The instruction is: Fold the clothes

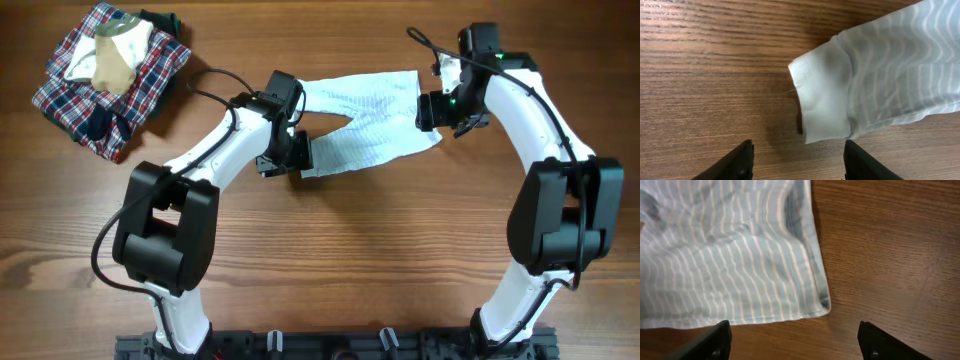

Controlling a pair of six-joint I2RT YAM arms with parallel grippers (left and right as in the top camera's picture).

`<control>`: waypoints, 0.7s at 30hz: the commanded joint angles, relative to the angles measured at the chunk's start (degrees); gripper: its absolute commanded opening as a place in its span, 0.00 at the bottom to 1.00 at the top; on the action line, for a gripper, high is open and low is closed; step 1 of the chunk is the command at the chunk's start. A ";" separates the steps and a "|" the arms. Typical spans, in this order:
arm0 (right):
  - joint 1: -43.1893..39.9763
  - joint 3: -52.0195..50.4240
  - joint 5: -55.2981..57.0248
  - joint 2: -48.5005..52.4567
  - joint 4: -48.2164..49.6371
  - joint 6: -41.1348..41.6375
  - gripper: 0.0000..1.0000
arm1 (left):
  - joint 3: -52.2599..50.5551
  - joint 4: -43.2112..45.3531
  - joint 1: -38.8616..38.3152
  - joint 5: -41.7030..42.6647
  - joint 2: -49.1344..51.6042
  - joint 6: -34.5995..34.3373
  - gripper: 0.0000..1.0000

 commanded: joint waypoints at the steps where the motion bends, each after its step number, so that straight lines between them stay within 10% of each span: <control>1: 0.13 -2.82 -2.08 0.50 1.38 -1.62 0.80 | 0.04 0.48 0.00 1.16 0.72 -1.16 0.58; 21: 0.13 -9.79 -3.69 0.50 9.99 -1.81 0.83 | 0.04 3.28 -0.02 1.60 4.02 -1.14 0.59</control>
